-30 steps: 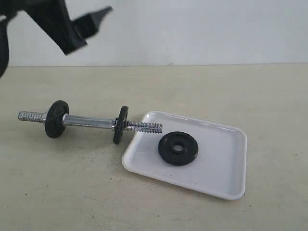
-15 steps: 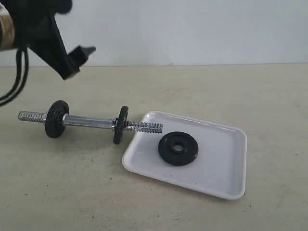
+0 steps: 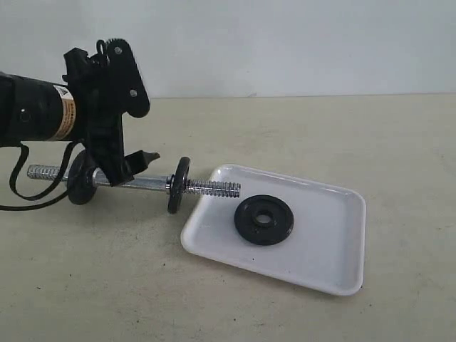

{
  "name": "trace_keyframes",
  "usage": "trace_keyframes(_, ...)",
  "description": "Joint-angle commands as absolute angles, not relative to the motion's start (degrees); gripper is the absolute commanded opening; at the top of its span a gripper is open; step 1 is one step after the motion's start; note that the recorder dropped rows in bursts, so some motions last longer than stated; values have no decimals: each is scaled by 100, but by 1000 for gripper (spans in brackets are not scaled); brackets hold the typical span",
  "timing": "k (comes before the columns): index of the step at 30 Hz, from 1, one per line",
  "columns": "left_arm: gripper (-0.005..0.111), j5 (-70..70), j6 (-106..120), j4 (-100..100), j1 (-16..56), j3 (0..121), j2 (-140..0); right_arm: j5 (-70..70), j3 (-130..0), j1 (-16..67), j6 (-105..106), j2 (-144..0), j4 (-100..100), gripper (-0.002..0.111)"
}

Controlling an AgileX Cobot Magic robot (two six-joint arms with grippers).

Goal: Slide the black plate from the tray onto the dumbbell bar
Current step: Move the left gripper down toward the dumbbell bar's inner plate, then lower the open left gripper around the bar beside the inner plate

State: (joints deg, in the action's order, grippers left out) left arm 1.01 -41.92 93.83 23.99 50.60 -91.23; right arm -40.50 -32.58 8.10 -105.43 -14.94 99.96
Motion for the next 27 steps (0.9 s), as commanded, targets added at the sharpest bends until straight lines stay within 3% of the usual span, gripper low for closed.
trace_keyframes(1, 110, 0, -4166, 9526, 2386, 4817, -9113, -3963, -3222, 793, -10478, -1530, 9995, 105)
trace_keyframes(11, 110, 0, -4741, 9488, 2386, 4537, -8758, -3861, -2395, 793, -10503, -1530, 9995, 105)
trace_keyframes(18, 110, 0, -5262, 9488, 2386, 4537, -8201, -3108, -2402, 793, -10505, -1530, 9926, 105)
trace_keyframes(27, 110, -59, -5749, 9488, 2386, 4537, -8164, -3167, -2402, 793, -10505, -1530, 9926, 105)
